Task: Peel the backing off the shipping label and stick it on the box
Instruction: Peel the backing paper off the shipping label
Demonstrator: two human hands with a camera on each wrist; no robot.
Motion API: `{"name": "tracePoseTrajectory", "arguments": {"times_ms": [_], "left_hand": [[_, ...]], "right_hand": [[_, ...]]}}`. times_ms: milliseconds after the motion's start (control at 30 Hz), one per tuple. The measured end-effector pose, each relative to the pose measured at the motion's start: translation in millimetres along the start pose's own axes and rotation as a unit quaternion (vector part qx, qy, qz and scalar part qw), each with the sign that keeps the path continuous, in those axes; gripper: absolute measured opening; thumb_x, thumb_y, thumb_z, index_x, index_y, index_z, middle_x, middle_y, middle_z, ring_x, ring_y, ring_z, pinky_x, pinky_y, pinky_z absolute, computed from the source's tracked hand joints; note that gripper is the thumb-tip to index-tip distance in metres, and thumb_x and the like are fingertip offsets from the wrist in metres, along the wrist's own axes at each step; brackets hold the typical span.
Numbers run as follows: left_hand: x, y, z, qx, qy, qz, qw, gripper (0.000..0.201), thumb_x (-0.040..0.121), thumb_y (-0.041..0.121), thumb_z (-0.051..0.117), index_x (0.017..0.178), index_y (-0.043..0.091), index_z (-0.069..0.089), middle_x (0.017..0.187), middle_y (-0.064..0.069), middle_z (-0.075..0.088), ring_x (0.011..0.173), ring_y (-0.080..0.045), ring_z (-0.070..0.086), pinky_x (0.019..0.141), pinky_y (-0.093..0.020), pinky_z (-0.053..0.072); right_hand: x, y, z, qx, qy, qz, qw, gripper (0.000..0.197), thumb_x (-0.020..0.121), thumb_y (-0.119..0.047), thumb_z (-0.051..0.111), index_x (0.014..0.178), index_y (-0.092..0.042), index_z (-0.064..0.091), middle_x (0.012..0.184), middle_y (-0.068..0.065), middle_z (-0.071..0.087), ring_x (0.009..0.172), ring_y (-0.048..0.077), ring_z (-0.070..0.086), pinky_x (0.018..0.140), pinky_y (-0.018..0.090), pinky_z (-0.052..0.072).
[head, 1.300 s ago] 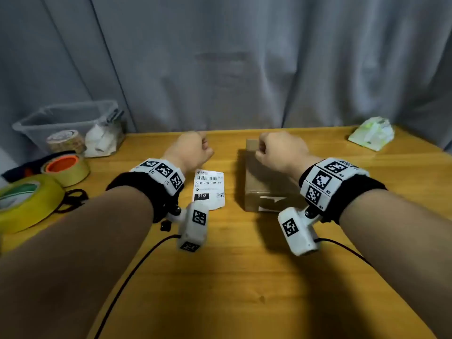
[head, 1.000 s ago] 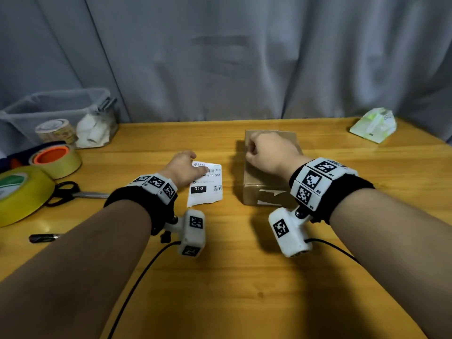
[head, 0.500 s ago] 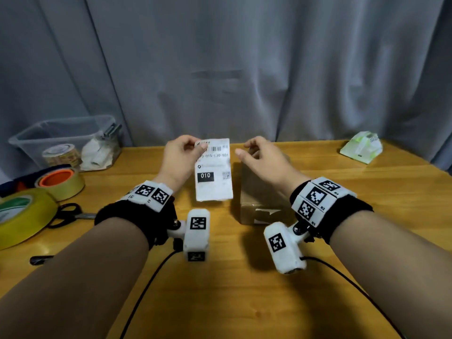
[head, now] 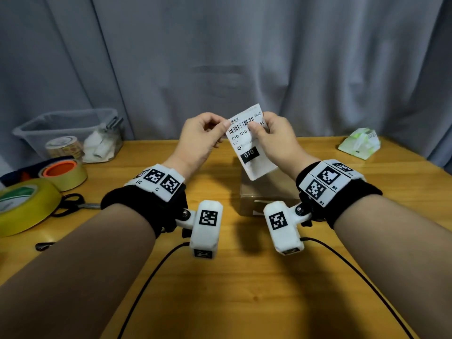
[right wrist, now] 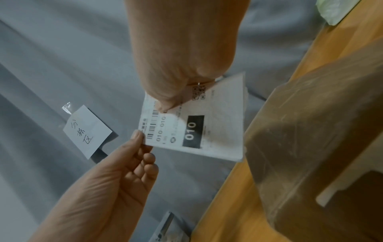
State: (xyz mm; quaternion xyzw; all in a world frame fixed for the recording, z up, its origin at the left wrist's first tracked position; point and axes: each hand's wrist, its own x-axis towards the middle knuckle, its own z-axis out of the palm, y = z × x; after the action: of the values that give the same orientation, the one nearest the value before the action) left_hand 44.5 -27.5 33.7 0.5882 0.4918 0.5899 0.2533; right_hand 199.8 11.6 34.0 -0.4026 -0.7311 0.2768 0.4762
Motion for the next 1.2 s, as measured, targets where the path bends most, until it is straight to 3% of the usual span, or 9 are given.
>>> {"name": "tracePoseTrajectory", "arguments": {"times_ms": [33, 133, 233, 367, 600, 867, 1033, 1133, 1200], "left_hand": [[-1, 1, -2, -0.002, -0.007, -0.008, 1.0, 0.014, 0.088, 0.011, 0.061, 0.075, 0.016, 0.062, 0.067, -0.002, 0.061, 0.048, 0.002, 0.053, 0.049, -0.013, 0.046], [-5, 4, -8, -0.03, -0.064, -0.052, 0.996, 0.011, 0.087, 0.008, 0.061, 0.077, 0.012, 0.065, 0.067, -0.001, 0.061, 0.051, -0.001, 0.053, 0.052, -0.014, 0.047], [-9, 7, -11, -0.063, -0.116, -0.087, 0.987, 0.011, 0.086, 0.006, 0.061, 0.077, 0.01, 0.066, 0.063, 0.003, 0.065, 0.053, -0.004, 0.056, 0.054, -0.015, 0.049], [-13, 8, -13, -0.089, -0.151, -0.108, 0.979, 0.012, 0.086, 0.007, 0.061, 0.075, 0.01, 0.064, 0.059, 0.005, 0.065, 0.053, -0.004, 0.057, 0.054, -0.014, 0.05], [-13, 6, -11, -0.121, -0.18, -0.134, 0.967, 0.016, 0.089, 0.003, 0.055, 0.076, 0.008, 0.063, 0.061, 0.003, 0.066, 0.057, -0.007, 0.059, 0.057, -0.015, 0.051], [-11, 13, -7, -0.088, -0.168, -0.138, 0.972, 0.014, 0.09, 0.015, 0.057, 0.083, 0.009, 0.068, 0.077, -0.004, 0.065, 0.058, -0.006, 0.056, 0.056, -0.016, 0.051], [-10, 18, -7, -0.032, -0.183, -0.139, 0.973, 0.014, 0.088, 0.006, 0.057, 0.078, 0.008, 0.065, 0.071, -0.006, 0.061, 0.052, -0.006, 0.054, 0.05, -0.014, 0.048], [-8, 15, -4, -0.039, -0.152, -0.141, 0.978, 0.016, 0.089, 0.005, 0.055, 0.076, 0.008, 0.064, 0.062, -0.002, 0.061, 0.049, -0.005, 0.056, 0.049, -0.014, 0.049], [-7, 11, -1, -0.051, -0.119, -0.137, 0.982, 0.015, 0.09, 0.007, 0.055, 0.078, 0.007, 0.063, 0.064, -0.004, 0.061, 0.05, -0.005, 0.057, 0.052, -0.014, 0.05]], "right_hand": [[0, 1, 0, -0.01, -0.003, -0.001, 1.0, 0.02, 0.095, -0.014, 0.051, 0.101, 0.002, 0.061, 0.088, 0.004, 0.065, 0.067, 0.004, 0.056, 0.058, 0.01, 0.044], [2, 6, -1, -0.036, 0.0, -0.006, 0.999, 0.027, 0.097, -0.021, 0.048, 0.08, -0.003, 0.059, 0.075, 0.005, 0.064, 0.062, 0.008, 0.054, 0.057, 0.021, 0.043], [1, 9, -3, -0.037, 0.023, -0.005, 0.999, 0.038, 0.097, -0.029, 0.048, 0.06, -0.019, 0.043, 0.058, -0.005, 0.052, 0.046, 0.0, 0.049, 0.046, 0.014, 0.034], [0, 10, -3, -0.041, 0.038, -0.003, 0.998, 0.041, 0.095, -0.038, 0.048, 0.061, -0.017, 0.042, 0.061, 0.002, 0.054, 0.057, 0.017, 0.051, 0.049, 0.026, 0.034], [0, 14, -3, -0.051, 0.032, 0.006, 0.998, 0.044, 0.094, -0.042, 0.048, 0.057, -0.021, 0.038, 0.057, -0.004, 0.052, 0.051, 0.012, 0.048, 0.043, 0.016, 0.031], [-1, 10, -5, -0.053, 0.006, -0.014, 0.998, 0.047, 0.093, -0.044, 0.048, 0.076, -0.001, 0.057, 0.069, 0.006, 0.063, 0.063, 0.025, 0.06, 0.055, 0.034, 0.043], [-1, 11, -6, -0.096, -0.009, -0.007, 0.995, 0.038, 0.091, -0.048, 0.049, 0.066, -0.019, 0.048, 0.066, -0.004, 0.057, 0.07, 0.022, 0.057, 0.066, 0.038, 0.043], [-1, 10, -6, -0.241, 0.046, -0.024, 0.969, 0.024, 0.087, -0.044, 0.057, 0.096, -0.023, 0.054, 0.104, -0.001, 0.057, 0.104, 0.021, 0.049, 0.093, 0.037, 0.031], [-2, 7, -5, -0.25, 0.072, -0.055, 0.964, 0.033, 0.083, -0.038, 0.062, 0.11, -0.02, 0.054, 0.116, 0.003, 0.053, 0.11, 0.02, 0.046, 0.095, 0.035, 0.03]]}}
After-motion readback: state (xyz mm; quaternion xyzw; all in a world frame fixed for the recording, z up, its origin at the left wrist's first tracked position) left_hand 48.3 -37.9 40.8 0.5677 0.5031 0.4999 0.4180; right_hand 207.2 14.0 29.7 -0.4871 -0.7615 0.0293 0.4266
